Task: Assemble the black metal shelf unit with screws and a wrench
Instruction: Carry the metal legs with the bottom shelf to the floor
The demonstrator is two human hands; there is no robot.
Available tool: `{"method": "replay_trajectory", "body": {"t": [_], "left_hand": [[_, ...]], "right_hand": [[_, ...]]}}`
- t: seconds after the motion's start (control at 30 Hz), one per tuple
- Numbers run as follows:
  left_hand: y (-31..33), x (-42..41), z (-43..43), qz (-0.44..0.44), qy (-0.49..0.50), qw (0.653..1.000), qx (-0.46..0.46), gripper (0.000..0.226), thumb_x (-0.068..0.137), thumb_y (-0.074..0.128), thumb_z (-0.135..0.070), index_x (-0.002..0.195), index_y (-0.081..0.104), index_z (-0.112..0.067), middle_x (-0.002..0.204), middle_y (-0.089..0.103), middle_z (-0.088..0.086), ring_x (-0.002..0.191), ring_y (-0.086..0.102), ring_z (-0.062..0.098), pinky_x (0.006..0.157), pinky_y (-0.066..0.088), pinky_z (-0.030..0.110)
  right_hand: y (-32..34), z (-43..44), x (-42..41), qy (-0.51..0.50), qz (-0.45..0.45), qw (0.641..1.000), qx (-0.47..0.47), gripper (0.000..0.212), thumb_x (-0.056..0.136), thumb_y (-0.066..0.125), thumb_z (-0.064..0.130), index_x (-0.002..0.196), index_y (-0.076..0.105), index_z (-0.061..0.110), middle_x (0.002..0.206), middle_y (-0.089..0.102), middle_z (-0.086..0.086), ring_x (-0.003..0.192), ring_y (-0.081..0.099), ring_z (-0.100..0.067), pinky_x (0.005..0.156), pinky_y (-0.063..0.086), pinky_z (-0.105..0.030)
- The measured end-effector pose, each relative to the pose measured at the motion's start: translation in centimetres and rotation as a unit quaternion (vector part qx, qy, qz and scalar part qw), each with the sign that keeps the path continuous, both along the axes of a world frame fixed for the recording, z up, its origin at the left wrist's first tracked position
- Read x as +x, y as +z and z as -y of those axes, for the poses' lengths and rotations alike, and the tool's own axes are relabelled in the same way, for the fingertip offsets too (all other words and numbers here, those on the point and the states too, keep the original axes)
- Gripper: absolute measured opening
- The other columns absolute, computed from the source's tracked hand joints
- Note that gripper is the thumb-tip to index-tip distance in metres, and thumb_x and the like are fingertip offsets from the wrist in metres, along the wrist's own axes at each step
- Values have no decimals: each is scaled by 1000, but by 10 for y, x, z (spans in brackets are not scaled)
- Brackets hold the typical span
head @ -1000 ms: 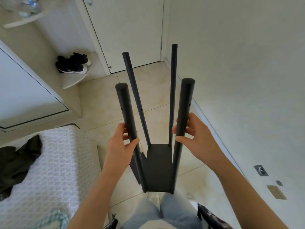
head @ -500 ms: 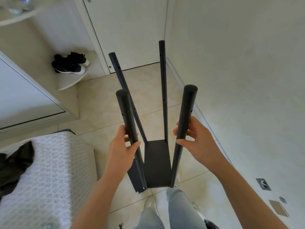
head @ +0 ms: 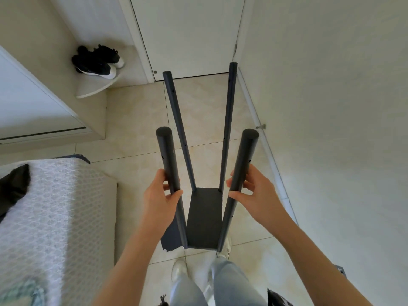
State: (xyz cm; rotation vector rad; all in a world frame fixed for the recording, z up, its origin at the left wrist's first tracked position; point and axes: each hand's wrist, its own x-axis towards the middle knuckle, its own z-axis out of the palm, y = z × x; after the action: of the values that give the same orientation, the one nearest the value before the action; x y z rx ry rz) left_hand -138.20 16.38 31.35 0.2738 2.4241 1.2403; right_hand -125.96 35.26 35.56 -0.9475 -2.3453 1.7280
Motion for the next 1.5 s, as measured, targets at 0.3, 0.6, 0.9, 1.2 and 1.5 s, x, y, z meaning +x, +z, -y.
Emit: {"method": "replay_trajectory", "body": {"t": [0.3,0.6,0.9,1.2,1.5], "left_hand": [[-50,6,-1,45,-53,998,4,44,90,72,-7,114,45,-33,109,66,-13,100,63,3,77,51,13],[-114,32,51,81,-47,995,-37,42,85,77,-8,111,51,-29,97,65,-14,86,65,5,86,54,26],[-166,62,67,89,-59,994,-32,45,88,74,-9,113,46,-33,106,65,-10,92,63,7,87,54,30],[-225,79,52,103,-26,994,-31,37,91,71,-9,124,56,-15,107,68,-3,97,65,13,94,54,35],[-283,75,16,101,-31,993,-43,35,91,72,-8,111,51,-27,100,64,-9,91,65,13,89,53,31]], "right_hand": [[-45,-1,16,-27,18,999,-24,46,87,67,-5,106,51,33,97,68,10,94,68,0,80,53,-11],[-112,63,52,-56,69,996,1,41,84,71,-3,107,57,28,89,71,25,95,68,3,78,50,-7],[-154,73,57,-63,112,991,24,31,86,71,1,101,58,25,94,69,14,86,64,8,80,45,-2],[-209,55,57,-45,122,991,7,43,87,67,-4,98,53,35,98,69,14,99,67,-7,91,47,-16],[-272,23,61,-51,123,991,33,43,86,70,0,95,54,38,94,68,20,90,64,3,79,43,-2]]}}
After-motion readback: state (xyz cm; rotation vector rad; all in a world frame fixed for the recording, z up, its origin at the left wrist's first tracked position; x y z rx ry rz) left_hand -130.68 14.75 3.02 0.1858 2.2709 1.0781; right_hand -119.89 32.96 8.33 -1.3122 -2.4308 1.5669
